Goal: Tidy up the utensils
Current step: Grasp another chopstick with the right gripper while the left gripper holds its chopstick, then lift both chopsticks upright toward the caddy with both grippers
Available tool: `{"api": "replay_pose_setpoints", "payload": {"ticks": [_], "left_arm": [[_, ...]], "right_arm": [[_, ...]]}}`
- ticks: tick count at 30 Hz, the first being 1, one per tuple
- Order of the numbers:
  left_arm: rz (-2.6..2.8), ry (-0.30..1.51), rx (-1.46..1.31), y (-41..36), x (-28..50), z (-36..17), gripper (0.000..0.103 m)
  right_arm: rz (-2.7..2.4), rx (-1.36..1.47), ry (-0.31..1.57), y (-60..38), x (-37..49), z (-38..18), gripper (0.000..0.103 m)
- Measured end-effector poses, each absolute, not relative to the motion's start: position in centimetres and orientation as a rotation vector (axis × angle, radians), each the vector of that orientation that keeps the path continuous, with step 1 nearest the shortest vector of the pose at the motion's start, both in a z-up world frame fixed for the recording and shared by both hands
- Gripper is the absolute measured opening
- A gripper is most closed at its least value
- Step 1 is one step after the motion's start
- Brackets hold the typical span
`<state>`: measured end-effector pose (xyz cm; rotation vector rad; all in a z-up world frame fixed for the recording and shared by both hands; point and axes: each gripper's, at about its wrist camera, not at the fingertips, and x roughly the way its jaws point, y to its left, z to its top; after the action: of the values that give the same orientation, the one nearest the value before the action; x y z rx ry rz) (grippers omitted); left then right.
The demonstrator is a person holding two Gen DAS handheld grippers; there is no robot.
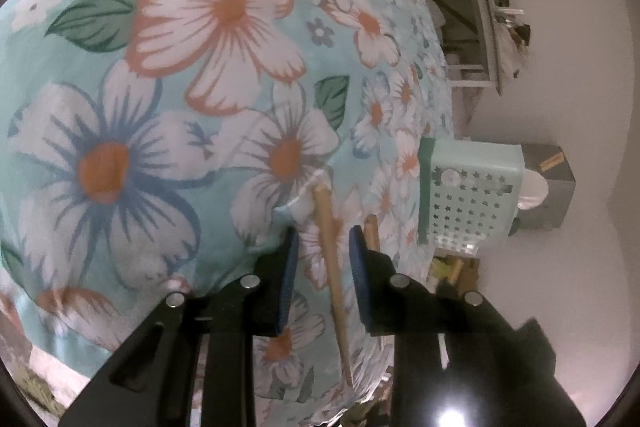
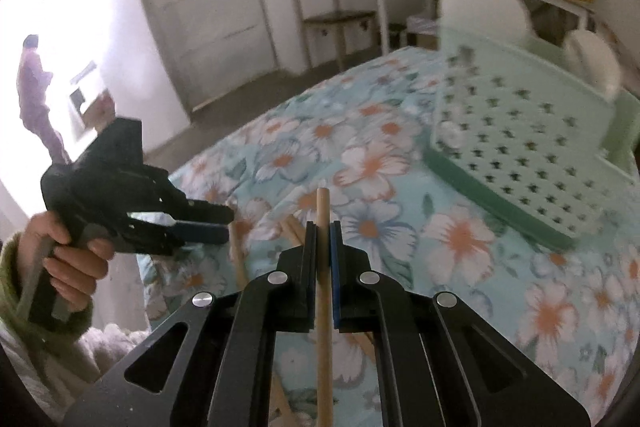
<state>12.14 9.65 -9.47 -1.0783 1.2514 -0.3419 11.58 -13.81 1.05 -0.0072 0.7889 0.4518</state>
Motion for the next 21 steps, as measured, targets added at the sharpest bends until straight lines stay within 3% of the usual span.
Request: {"api": "replay_pose_setpoints", "payload": {"ticks": [12, 15, 21], "left_arm": [[-0.293, 1.215, -0.964, 7.2, 13.3, -8.4, 0.023], [-0.276, 1.206, -0.945, 7.1, 13.4, -8.5, 0.009], [-0.325, 1.126, -0.914, 7.6, 13.0, -7.2, 0.008]], "right_arm": [[0.406, 0.128, 0.743, -16.5, 9.3, 2.1, 0.005], [0.395, 0.154, 0.729, -17.0, 9.0, 2.1, 0.005], [0.345, 0.238, 0.699, -18.9, 8.3, 2.6, 0.005]]}}
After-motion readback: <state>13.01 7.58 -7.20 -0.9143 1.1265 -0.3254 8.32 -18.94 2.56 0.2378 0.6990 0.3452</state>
